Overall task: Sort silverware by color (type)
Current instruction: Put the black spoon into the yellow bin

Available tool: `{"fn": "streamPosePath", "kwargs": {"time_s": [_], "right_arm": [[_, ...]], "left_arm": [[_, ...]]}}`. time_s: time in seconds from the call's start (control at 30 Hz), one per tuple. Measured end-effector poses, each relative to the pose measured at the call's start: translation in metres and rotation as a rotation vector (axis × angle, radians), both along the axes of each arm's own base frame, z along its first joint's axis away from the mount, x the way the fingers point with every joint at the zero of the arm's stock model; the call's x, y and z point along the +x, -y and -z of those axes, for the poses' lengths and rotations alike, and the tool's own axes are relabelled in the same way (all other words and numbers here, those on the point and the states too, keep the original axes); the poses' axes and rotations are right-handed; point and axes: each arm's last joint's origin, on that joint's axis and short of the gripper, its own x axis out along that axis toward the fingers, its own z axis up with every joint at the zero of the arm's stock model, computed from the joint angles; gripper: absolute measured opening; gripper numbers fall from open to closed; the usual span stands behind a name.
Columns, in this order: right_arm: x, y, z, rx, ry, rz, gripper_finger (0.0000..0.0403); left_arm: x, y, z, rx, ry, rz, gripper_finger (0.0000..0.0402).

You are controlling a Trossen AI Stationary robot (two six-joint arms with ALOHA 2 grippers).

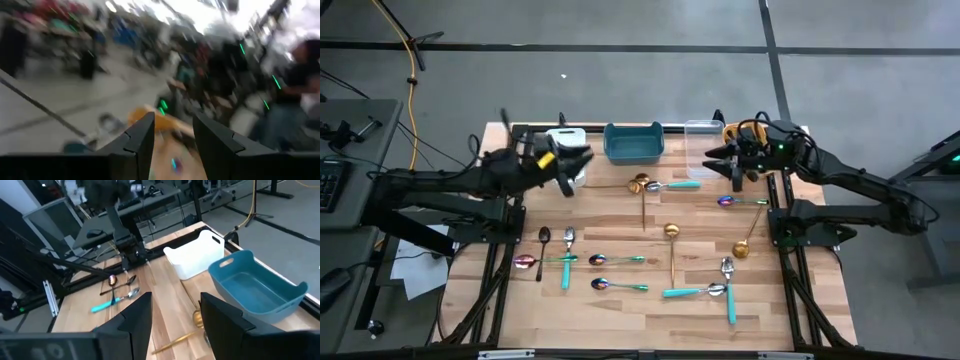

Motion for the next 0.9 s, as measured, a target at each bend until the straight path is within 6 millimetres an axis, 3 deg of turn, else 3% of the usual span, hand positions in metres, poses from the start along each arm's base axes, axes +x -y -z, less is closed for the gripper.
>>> {"fn": "streamPosePath", "kwargs": {"time_s": [0.23, 0.47, 0.67, 0.9], "right_arm": [[0.021, 0.006, 0.006, 0.025, 0.013, -0.007, 0.0160], [0.059, 0.006, 0.024, 0.005, -0.005, -0.074, 0.0160], [0.080, 0.006, 0.044, -0.013, -0.073, -0.117, 0.0160], [0.085, 0.009, 0.052, -0.048, -0.122, -0.071, 0.0160]], "left_arm": [[0.015, -0.003, 0.017, 0.147, -0.169, 0.266, 0.0129], [0.029, -0.012, 0.037, 0.231, -0.275, 0.604, 0.0129], [0.029, -0.021, 0.036, 0.405, -0.260, 0.569, 0.0129], [0.028, -0.023, 0.044, 0.423, -0.224, 0.546, 0.0129]]}}
